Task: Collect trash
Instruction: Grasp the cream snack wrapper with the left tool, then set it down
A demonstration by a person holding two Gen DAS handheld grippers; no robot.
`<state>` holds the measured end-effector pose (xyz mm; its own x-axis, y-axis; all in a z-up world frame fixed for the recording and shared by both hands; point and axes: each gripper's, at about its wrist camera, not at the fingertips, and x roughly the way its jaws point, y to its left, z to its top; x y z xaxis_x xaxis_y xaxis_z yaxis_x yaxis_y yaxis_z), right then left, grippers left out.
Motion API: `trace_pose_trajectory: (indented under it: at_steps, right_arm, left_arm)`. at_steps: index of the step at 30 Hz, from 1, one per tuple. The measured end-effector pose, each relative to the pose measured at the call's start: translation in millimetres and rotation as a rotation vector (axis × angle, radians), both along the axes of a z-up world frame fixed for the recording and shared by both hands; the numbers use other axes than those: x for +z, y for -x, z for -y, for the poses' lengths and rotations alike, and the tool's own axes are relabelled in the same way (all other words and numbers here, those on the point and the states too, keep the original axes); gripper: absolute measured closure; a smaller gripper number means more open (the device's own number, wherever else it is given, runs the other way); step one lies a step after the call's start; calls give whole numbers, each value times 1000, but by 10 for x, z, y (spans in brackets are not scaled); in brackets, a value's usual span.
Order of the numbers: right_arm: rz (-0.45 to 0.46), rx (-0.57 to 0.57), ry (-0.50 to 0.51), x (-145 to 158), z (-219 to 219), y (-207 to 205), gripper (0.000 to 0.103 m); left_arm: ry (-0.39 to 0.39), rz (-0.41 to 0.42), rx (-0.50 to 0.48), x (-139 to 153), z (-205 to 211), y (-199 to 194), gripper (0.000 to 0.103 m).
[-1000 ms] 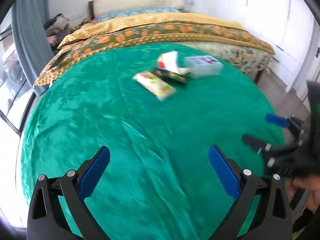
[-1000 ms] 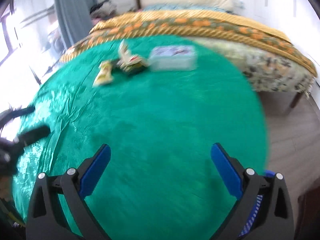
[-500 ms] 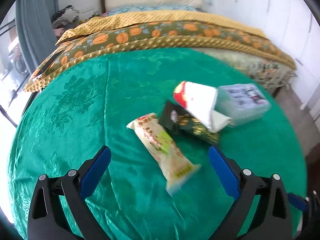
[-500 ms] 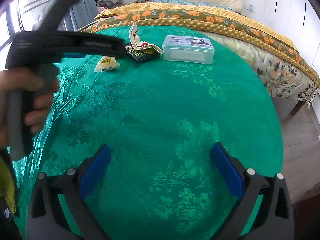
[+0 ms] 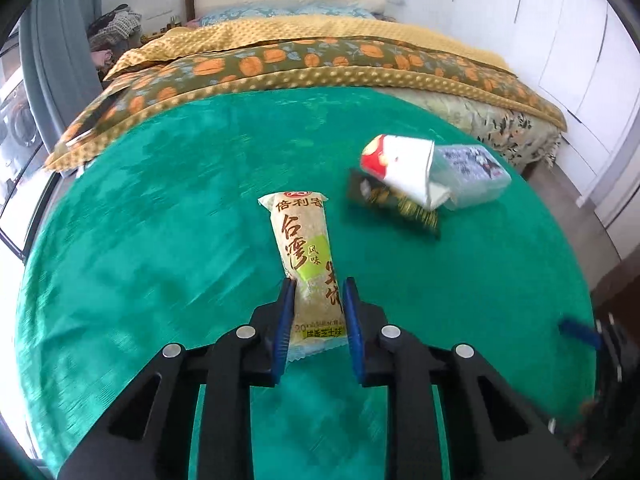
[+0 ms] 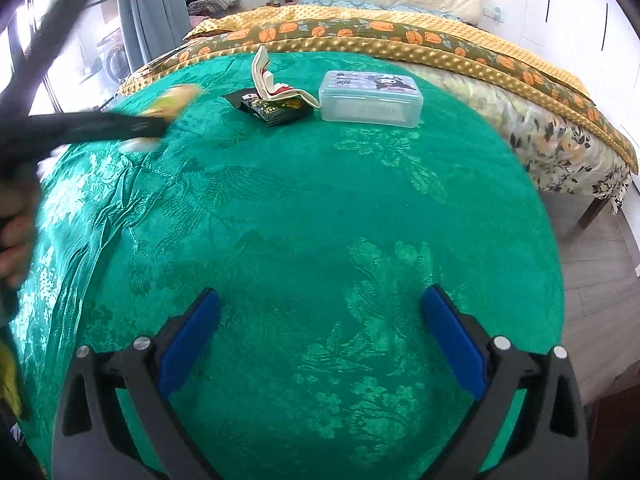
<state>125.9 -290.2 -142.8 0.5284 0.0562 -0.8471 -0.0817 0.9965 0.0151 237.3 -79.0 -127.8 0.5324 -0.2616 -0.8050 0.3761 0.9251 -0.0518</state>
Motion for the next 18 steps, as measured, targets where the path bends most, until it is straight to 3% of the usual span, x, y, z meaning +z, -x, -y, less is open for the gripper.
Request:
trace_pose_trajectory:
  at_steps: [6,10,12,14,18]
  right_arm:
    - [0,-1,6,3,-11,11,5]
    - [-2,-4,8,3,-14,11,5]
    - [-2,-6,8,2,-15,7,5]
    - [-1,-7,10,4,-15,9,5]
    - [0,-11,17,6,-21,14,5]
  left_arm:
    - [-23,-24,13,-51,-644,324,78]
    - [-1,-21,23,-144,-811,391,75]
    - [5,-26,19,-201,-819,390,63]
    - [-5,-17,19,-242,-803,389,36]
    - [-64,15,12,-312,-767,393,18]
